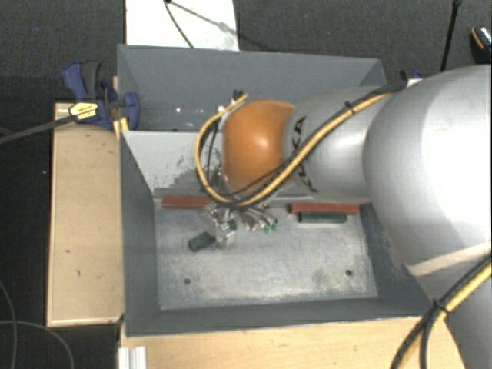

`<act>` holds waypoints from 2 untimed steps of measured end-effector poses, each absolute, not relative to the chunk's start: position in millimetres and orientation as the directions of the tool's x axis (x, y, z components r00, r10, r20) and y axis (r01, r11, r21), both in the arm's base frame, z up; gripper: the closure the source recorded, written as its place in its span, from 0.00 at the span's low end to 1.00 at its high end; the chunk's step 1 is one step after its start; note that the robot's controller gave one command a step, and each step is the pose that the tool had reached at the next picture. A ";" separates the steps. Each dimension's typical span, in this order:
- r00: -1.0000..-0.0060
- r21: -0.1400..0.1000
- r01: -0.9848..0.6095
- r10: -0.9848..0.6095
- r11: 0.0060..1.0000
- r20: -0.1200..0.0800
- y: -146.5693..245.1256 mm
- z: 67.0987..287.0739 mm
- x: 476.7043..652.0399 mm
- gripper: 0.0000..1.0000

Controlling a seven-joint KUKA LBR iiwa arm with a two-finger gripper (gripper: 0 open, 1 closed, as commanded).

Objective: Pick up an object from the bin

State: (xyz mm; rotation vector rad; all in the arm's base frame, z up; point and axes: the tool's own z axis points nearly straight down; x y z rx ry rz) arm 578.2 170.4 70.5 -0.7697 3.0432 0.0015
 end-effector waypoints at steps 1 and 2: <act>-0.844 -0.005 -0.535 -0.535 0.845 -0.011 127.4 211.4 585.1 1.00; -0.560 -0.005 -0.829 -0.829 0.560 -0.006 109.8 246.6 579.5 1.00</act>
Offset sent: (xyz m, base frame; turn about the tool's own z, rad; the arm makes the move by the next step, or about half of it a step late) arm 0.0039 -0.0418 0.1352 -0.0737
